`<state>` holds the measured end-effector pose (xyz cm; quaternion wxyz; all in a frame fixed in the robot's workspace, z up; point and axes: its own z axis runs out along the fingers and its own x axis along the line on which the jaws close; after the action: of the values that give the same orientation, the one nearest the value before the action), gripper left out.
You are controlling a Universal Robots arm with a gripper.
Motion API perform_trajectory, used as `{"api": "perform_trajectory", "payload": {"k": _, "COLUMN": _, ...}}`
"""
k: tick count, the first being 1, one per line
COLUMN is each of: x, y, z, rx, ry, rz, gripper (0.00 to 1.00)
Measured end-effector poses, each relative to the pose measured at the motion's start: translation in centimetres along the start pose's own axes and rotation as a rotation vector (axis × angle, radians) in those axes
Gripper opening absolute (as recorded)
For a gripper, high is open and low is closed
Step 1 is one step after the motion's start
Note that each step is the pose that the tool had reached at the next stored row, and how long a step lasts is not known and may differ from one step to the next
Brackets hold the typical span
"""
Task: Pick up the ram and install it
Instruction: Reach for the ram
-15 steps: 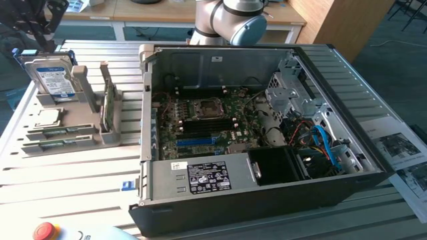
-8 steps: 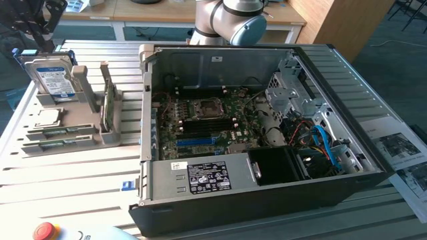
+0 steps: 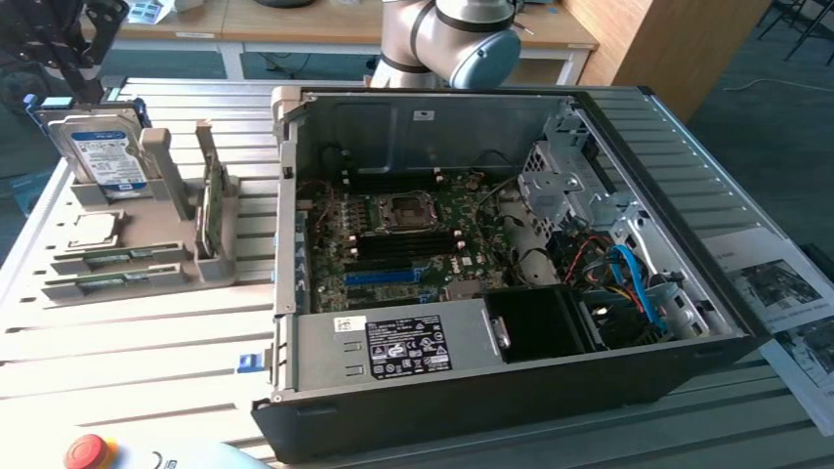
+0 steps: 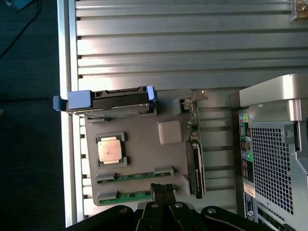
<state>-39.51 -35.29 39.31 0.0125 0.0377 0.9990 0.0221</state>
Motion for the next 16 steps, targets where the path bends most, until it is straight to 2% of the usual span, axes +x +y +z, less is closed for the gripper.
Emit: {"api": "perform_trajectory", "payload": {"k": 16, "x": 0.6, "y": -1.43, "z": -0.07, "rx": -0.0001, "ry": -0.0001, "rz": 0.0, "gripper": 0.1}}
